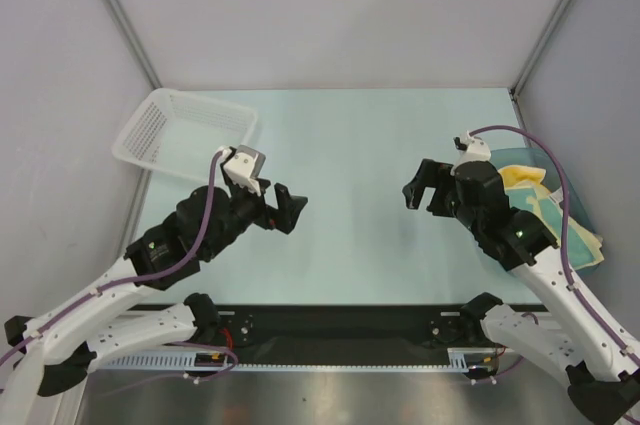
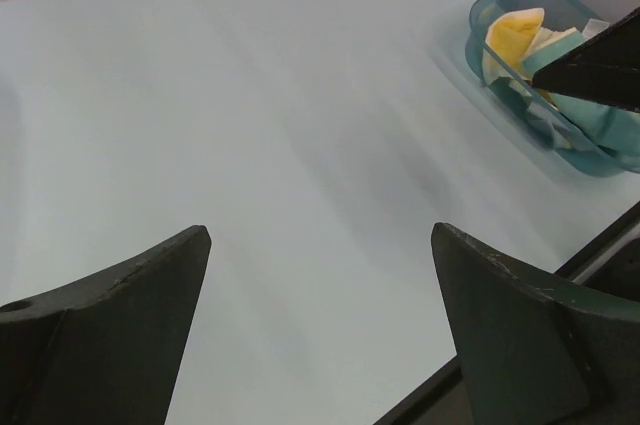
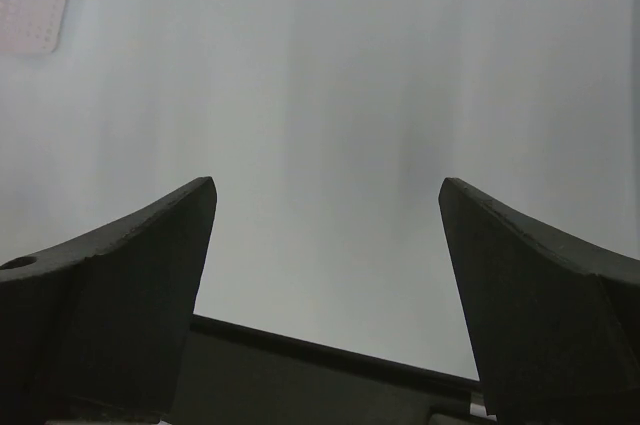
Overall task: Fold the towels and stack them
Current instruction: Grab crumpled towel
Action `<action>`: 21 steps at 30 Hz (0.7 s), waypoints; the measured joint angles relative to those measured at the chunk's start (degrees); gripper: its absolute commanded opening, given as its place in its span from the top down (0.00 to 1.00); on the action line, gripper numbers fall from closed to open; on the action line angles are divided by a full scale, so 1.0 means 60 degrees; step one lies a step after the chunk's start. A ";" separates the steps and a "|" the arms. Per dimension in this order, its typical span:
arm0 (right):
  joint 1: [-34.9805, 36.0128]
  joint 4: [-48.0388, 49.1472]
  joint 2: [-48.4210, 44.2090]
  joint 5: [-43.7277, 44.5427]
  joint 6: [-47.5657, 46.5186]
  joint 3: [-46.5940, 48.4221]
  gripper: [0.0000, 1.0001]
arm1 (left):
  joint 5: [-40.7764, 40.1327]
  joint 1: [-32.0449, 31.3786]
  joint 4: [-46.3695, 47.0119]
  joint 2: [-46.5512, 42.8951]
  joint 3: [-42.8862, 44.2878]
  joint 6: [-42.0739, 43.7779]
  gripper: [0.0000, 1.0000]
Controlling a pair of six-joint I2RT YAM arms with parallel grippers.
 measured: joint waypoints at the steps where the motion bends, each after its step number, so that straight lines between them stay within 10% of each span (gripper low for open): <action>1: -0.0007 -0.0015 0.0004 0.0007 0.0004 0.0000 0.00 | 0.0000 0.0000 -0.0004 0.0000 -0.0007 0.0000 0.00; 12: -0.0827 -0.0401 0.0725 0.0885 0.0036 0.0594 0.01 | 0.0033 0.0000 0.0055 -0.0251 -0.0328 -0.0007 0.00; 21: -0.6779 -0.0954 0.3289 0.1133 0.0149 0.2182 0.23 | 0.0805 0.0000 0.0273 -0.0248 -0.0568 -0.0025 0.00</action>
